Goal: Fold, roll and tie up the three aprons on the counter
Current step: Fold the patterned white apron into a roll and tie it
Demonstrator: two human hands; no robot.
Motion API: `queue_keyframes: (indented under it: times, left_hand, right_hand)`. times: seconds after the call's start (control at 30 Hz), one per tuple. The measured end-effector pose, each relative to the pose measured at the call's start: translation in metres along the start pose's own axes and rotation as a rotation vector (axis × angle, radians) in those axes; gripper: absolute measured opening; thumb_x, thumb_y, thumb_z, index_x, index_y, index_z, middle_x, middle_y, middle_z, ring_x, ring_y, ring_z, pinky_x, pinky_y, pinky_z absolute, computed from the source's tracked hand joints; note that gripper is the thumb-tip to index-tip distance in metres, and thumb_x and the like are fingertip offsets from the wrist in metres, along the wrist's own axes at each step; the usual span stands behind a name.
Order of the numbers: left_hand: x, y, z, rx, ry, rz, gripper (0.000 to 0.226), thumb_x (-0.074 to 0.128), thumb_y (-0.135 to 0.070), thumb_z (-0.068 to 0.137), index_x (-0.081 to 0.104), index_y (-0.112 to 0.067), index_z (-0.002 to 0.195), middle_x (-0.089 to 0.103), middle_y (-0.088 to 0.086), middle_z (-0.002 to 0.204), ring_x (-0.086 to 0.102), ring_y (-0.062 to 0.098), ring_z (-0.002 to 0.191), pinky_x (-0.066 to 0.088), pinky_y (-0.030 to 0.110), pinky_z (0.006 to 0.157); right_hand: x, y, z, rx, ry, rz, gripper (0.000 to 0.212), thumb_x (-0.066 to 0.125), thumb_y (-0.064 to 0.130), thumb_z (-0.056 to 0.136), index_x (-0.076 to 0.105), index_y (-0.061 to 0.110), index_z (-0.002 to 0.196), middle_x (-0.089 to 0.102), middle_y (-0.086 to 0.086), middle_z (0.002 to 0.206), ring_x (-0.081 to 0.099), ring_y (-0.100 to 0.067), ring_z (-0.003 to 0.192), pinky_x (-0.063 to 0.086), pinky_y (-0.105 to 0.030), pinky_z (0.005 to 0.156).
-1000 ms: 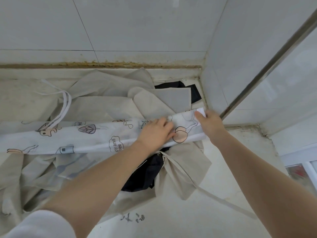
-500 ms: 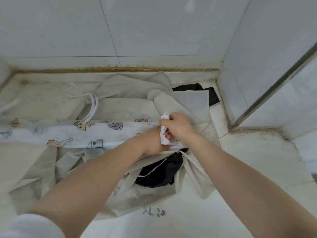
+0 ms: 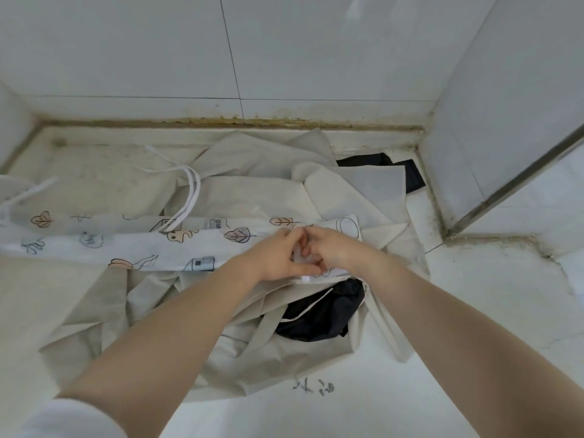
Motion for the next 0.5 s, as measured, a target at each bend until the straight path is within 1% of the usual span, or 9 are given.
queue_keyframes:
  times: [0.07,0.1,0.13,0.2,0.27,0.37,0.43,0.47,0.5]
  left_hand:
    - [-0.001,0.002,0.002,-0.024,0.003,0.022,0.064,0.074,-0.044,0.074,0.041,-0.013,0.121,0.043,0.002,0.114,0.049,0.017,0.092,0.036,0.025,0.076]
    - [-0.001,0.002,0.003,-0.032,-0.004,0.045,0.067,0.073,-0.042,0.076,0.039,-0.012,0.125,0.043,0.004,0.121,0.050,0.019,0.095,0.036,0.025,0.077]
    - [0.000,0.002,0.004,-0.034,-0.013,0.071,0.069,0.072,-0.041,0.078,0.037,-0.011,0.130,0.041,0.005,0.128,0.052,0.021,0.100,0.038,0.025,0.079]
    - [0.000,0.001,0.006,-0.031,-0.036,0.089,0.071,0.070,-0.036,0.081,0.032,-0.012,0.137,0.035,0.007,0.137,0.053,0.026,0.105,0.039,0.028,0.086]
    - [-0.002,0.003,0.007,-0.038,-0.061,0.049,0.070,0.068,-0.030,0.084,0.028,-0.013,0.140,0.031,0.007,0.139,0.053,0.026,0.108,0.037,0.025,0.087]
    - [-0.005,0.002,0.008,-0.031,-0.076,0.031,0.066,0.066,-0.026,0.086,0.029,-0.014,0.140,0.029,0.006,0.141,0.052,0.025,0.112,0.038,0.025,0.091]
    - [-0.004,0.000,0.010,-0.046,-0.071,0.083,0.066,0.066,-0.027,0.085,0.030,-0.013,0.139,0.030,0.006,0.142,0.051,0.026,0.114,0.040,0.031,0.093]
    - [-0.004,-0.001,0.011,-0.059,-0.075,0.148,0.067,0.067,-0.029,0.085,0.030,-0.013,0.139,0.032,0.007,0.141,0.051,0.028,0.114,0.041,0.032,0.091]
    - [-0.005,-0.002,0.013,-0.070,-0.085,0.233,0.068,0.067,-0.033,0.084,0.030,-0.013,0.138,0.033,0.008,0.140,0.051,0.029,0.114,0.042,0.034,0.088]
  right_hand:
    - [-0.008,0.001,0.002,-0.056,-0.104,0.062,0.050,0.040,-0.011,0.086,0.047,0.012,0.130,0.059,-0.010,0.105,0.059,-0.024,0.084,0.047,-0.028,0.060]
    - [-0.018,0.000,0.001,-0.099,-0.233,0.022,0.053,0.042,-0.009,0.087,0.043,0.011,0.136,0.059,-0.011,0.115,0.059,-0.025,0.096,0.049,-0.029,0.072]
    - [-0.031,-0.003,0.002,-0.131,-0.413,-0.077,0.048,0.043,-0.005,0.089,0.047,0.010,0.134,0.059,-0.012,0.122,0.058,-0.025,0.105,0.046,-0.030,0.083]
    - [-0.054,-0.011,0.000,-0.107,-0.685,-0.201,0.036,0.047,0.003,0.090,0.055,0.008,0.125,0.057,-0.013,0.123,0.056,-0.026,0.111,0.041,-0.029,0.091]
    - [-0.062,-0.022,0.000,-0.007,-0.684,-0.113,0.034,0.051,0.007,0.091,0.052,0.007,0.125,0.055,-0.013,0.123,0.054,-0.028,0.114,0.042,-0.030,0.089]
    - [-0.063,-0.032,-0.003,0.107,-0.597,0.046,0.044,0.060,0.012,0.089,0.046,0.003,0.130,0.056,-0.013,0.121,0.054,-0.028,0.112,0.043,-0.029,0.088]
    - [-0.063,-0.030,-0.006,0.131,-0.492,0.123,0.034,0.062,0.013,0.086,0.056,0.001,0.118,0.061,-0.011,0.101,0.060,-0.024,0.088,0.049,-0.023,0.063]
    - [-0.062,-0.027,-0.007,0.118,-0.437,0.164,0.026,0.061,0.012,0.086,0.060,0.001,0.109,0.061,-0.011,0.090,0.058,-0.022,0.075,0.044,-0.021,0.050]
    - [-0.060,-0.023,-0.009,0.090,-0.407,0.212,0.022,0.060,0.009,0.084,0.061,0.000,0.104,0.060,-0.012,0.084,0.056,-0.020,0.069,0.040,-0.021,0.046]
Point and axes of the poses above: each hand's wrist, its own z-axis towards the middle knuckle, its own x-axis out of the palm, y = z × x, the point moved 3 cm from there along z, towards the middle knuckle
